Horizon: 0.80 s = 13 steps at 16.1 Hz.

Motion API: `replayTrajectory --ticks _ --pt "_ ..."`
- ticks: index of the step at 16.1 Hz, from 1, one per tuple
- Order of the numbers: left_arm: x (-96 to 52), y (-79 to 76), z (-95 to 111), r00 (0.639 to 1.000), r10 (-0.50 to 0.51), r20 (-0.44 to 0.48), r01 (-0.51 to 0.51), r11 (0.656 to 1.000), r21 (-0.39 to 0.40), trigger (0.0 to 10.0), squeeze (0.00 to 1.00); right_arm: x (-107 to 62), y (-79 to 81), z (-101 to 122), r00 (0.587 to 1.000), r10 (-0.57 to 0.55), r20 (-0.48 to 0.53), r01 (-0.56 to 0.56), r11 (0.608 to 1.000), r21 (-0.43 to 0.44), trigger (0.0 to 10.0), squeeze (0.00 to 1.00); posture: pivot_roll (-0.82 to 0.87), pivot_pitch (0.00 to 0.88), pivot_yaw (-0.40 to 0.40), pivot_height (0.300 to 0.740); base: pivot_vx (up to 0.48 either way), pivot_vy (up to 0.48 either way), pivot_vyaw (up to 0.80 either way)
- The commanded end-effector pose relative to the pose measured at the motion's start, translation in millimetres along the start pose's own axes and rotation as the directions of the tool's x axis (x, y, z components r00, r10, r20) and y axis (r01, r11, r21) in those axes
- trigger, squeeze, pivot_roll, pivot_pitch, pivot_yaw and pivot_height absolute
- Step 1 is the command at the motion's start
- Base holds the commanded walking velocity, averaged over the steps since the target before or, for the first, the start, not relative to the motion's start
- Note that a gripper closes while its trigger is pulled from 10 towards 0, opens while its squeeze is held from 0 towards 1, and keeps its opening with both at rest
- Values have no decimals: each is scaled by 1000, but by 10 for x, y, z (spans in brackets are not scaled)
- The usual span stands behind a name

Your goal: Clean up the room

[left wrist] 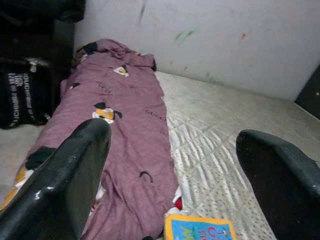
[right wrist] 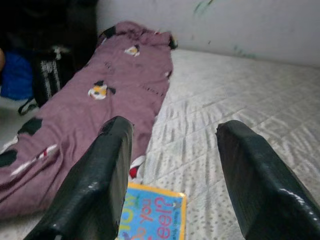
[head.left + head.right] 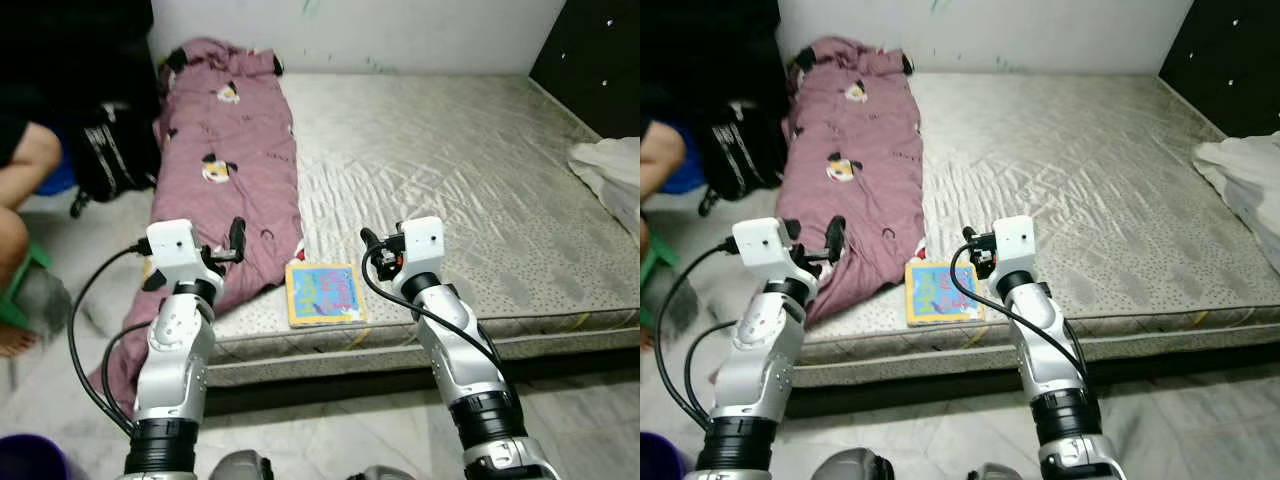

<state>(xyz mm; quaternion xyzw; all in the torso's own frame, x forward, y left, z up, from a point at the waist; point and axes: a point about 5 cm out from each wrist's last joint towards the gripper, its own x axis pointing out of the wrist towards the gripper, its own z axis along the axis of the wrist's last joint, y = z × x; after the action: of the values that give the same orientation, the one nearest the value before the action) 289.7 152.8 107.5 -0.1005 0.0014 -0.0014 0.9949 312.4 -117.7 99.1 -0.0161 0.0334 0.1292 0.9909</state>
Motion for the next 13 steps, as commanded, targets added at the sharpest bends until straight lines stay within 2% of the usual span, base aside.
replayTrajectory --ticks 1,11,13 --pt "28 -84 50 999 -35 19 35 999 1 10000 0 -11 -87 21 999 -32 7 32 999 -5 10000 0 33 0 -43 740 375 0 -800" --pt "32 -83 53 999 -39 17 39 999 9 10000 0 -5 -76 25 1000 -26 10 27 1000 -11 10000 0 35 0 -42 740 374 0 0" --pt "35 -88 54 999 -41 19 41 999 8 10000 0 -3 -72 26 1000 -23 9 23 1000 -12 10000 0 35 0 -42 740 163 0 0"
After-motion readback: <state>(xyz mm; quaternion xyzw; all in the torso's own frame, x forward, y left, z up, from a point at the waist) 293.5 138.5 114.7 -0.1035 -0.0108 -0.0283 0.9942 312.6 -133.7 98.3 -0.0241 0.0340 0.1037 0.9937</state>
